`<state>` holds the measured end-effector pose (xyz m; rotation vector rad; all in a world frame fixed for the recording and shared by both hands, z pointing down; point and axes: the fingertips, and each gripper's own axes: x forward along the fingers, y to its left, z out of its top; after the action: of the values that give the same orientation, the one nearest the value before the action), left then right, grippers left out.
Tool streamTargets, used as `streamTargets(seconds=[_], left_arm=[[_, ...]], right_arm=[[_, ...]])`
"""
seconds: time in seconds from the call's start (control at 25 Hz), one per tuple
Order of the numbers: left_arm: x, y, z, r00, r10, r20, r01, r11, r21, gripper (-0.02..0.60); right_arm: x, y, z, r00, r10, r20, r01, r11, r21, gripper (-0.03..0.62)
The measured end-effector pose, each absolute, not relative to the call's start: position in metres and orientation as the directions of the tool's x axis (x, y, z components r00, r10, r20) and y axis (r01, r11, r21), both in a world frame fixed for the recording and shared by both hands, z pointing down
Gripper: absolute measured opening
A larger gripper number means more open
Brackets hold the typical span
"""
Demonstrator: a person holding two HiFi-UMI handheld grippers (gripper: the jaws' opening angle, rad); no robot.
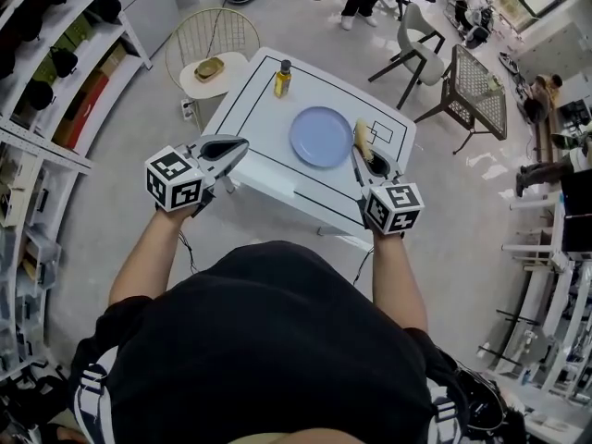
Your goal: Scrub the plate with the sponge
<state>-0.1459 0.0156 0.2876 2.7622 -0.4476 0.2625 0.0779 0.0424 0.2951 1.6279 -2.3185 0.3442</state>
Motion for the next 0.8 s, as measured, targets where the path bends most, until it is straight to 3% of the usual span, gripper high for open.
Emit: streamTargets(seconds=[0.8], left_arm=[[-0.176, 0.026, 0.307, 0.940, -0.255, 0.228, -0.320, -0.890, 0.326, 0.005]], right_arm=[[0.060, 0.052, 0.297, -0.274, -0.896, 0.349, -0.959, 0.283, -0.026, 0.044]])
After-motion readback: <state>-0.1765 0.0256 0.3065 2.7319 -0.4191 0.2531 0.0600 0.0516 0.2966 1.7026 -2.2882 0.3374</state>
